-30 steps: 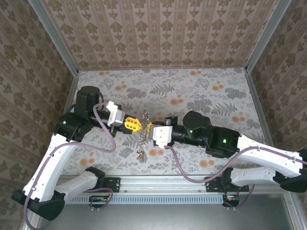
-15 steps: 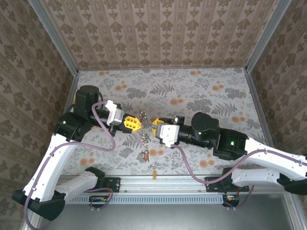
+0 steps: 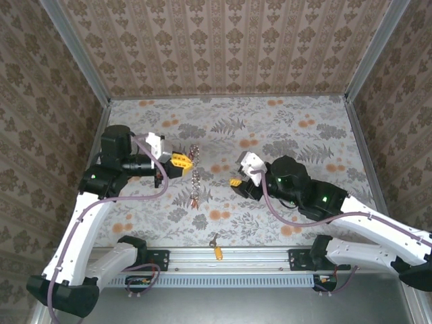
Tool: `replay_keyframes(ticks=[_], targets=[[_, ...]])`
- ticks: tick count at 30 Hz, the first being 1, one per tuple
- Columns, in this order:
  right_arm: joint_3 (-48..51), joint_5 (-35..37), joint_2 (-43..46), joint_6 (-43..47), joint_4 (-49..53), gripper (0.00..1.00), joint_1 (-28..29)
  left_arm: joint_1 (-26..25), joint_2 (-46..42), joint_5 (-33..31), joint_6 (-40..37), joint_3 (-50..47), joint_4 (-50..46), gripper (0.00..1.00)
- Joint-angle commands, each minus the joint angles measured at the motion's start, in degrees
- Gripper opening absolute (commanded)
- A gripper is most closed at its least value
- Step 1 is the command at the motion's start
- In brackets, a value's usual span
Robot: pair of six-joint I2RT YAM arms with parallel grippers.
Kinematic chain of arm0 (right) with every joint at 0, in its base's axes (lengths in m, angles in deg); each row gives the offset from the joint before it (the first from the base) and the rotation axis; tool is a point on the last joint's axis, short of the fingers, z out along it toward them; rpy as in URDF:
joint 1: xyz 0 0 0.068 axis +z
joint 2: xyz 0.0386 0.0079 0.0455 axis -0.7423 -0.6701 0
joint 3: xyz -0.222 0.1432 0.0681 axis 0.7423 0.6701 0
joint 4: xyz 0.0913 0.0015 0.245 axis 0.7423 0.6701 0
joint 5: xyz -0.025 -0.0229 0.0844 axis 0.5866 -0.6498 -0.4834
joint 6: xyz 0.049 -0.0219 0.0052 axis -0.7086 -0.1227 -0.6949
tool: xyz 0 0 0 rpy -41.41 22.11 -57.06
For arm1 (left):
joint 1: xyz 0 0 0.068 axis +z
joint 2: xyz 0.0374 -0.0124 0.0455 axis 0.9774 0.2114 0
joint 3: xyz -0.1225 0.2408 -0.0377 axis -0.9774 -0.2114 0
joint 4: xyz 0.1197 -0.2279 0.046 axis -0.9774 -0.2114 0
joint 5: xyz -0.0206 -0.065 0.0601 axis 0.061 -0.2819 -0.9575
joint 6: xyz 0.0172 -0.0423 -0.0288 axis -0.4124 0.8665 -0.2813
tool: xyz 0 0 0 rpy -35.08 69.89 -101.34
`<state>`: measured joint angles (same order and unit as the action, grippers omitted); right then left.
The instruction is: Put the keys on the keyring
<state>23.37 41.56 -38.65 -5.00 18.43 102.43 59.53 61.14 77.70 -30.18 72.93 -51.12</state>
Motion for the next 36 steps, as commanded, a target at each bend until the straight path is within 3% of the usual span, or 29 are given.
replay_keyframes(ticks=[1, 5, 9, 17, 22, 26, 36], targets=[[4.38, -6.98, -0.12, -16.53, 9.82, 0.58, -0.27, 1.73, -0.83, -3.83, 7.08, -0.97, 4.26, 0.00], [9.77, -11.33, -1.37, -21.40, 10.60, 0.59, 5.01, 5.98, -2.82, -4.01, 13.33, -4.41, 7.37, 0.00], [8.21, -6.78, -7.75, -19.88, 13.36, 0.59, 12.11, 9.74, -3.95, -5.16, 16.77, -6.41, 6.57, 0.00], [3.80, -2.14, -22.39, -13.59, 6.49, 0.58, 19.85, 17.06, -4.28, -8.16, 26.60, -12.82, 11.99, 0.00], [1.10, -2.09, -29.54, -12.26, 2.93, 0.56, 21.87, 18.59, -5.02, -10.58, 26.12, -12.24, 10.12, 0.00], [-0.66, -1.13, -33.96, -11.61, 2.05, 0.47, 23.17, 19.49, -5.62, -11.52, 26.53, -12.68, 10.37, 0.00], [-1.94, -2.74, -41.64, -10.00, 1.95, 0.45, 24.95, 20.46, -6.17, -12.37, 25.97, -12.31, 9.69, 0.00]])
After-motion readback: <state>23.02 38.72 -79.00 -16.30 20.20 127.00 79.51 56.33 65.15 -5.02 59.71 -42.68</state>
